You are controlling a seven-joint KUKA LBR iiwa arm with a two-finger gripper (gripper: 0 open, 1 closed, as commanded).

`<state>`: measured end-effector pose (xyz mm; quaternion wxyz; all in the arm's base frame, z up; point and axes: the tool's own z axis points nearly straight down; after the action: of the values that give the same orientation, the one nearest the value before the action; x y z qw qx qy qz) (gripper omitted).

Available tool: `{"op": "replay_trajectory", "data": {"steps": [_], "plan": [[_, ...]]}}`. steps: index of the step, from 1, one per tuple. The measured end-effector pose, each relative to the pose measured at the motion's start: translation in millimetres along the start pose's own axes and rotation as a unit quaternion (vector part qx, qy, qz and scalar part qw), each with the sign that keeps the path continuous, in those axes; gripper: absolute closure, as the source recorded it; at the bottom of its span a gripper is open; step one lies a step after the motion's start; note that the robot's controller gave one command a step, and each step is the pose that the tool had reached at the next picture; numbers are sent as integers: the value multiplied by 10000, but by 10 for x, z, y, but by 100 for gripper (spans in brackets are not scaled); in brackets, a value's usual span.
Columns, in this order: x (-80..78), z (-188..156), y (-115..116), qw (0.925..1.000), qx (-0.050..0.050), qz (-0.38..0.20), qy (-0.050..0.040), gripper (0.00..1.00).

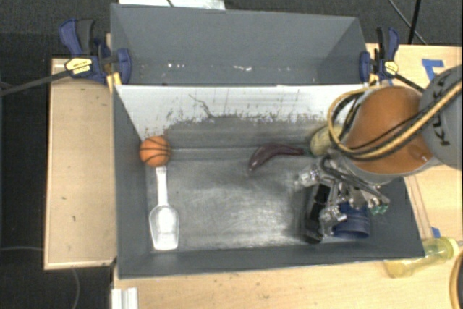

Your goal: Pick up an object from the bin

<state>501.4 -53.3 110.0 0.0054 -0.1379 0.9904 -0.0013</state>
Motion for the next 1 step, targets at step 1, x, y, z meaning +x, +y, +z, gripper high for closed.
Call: {"op": "replay_trajectory", "data": {"steps": [1], "plan": [[-111,-8,-29,9950,-17,-1001,12,0]]}}
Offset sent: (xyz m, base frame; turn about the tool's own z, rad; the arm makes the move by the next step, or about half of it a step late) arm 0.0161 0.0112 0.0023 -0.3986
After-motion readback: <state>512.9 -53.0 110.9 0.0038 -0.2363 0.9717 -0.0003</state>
